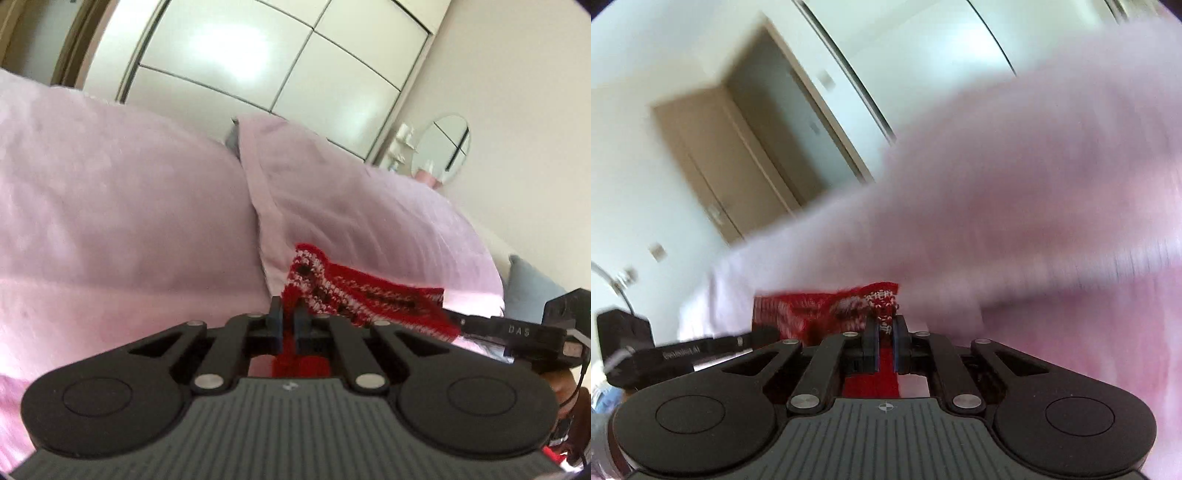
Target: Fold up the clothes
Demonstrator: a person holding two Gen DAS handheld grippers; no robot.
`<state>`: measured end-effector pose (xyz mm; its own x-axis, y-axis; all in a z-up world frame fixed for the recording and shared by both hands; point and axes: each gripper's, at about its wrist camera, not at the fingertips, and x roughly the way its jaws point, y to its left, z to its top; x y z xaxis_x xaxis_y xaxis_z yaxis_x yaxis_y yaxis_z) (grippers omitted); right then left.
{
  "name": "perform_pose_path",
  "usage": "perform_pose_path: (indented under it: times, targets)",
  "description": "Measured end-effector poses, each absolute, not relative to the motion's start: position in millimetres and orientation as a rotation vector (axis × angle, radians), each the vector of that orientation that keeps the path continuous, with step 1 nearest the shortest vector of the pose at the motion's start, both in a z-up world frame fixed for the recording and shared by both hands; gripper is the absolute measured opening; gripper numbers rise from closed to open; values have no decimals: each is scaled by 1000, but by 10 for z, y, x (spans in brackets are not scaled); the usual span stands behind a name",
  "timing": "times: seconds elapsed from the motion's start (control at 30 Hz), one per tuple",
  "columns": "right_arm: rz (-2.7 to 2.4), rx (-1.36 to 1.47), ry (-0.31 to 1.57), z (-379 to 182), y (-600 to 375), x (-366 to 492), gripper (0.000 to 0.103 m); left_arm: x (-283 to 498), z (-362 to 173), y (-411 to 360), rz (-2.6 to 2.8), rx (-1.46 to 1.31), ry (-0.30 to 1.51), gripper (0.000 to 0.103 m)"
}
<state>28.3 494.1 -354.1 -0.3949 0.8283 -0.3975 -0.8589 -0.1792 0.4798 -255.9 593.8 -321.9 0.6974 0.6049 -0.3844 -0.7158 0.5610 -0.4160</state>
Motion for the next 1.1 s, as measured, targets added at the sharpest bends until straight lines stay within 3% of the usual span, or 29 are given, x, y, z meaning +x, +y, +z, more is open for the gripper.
perform_pose_path:
  times: [0.1, 0.23, 0.3, 0.37, 0.4, 0.53, 0.67, 0.7, 0.77, 0.87, 0.97, 1.1]
  targets:
    - [1835, -58, 674, -3411, 5085, 248, 5, -2462, -3379, 6078, 834, -604, 240, 3]
    - [1705, -246, 827, -3739, 5553, 129, 7, -2468, -3635, 6269, 853, -752, 252, 8]
    - [1637, -279, 866, -3801, 5572, 132, 22, -2530, -3609, 6248, 841, -774, 241, 11]
    - [1604, -261, 841, -3777, 5461, 179, 48, -2607, -3524, 6152, 874, -729, 252, 19]
    - [1588, -232, 839, -3751, 5371, 237, 49, -2650, -3485, 6099, 905, -711, 264, 27]
    - [1548, -186, 868, -3616, 4995, 389, 49, -2804, -3335, 5818, 969, -646, 334, 26]
    - [1689, -250, 918, -3533, 4618, 140, 48, -2603, -3370, 5384, 761, -568, 453, 7]
    - [1734, -300, 928, -3571, 4526, 38, 46, -2528, -3444, 5282, 719, -553, 491, 7]
    - [1815, -421, 937, -3699, 4410, -184, 30, -2353, -3708, 5205, 718, -531, 586, 7]
    - [1713, -564, 918, -4084, 4522, -396, 29, -2216, -4077, 5215, 791, -525, 695, 3]
    - [1589, -559, 868, -4258, 4522, -416, 28, -2329, -4018, 5250, 886, -609, 628, 3]
    - [1562, -528, 859, -3964, 4085, -409, 29, -2613, -3705, 4888, 922, -593, 561, 11]
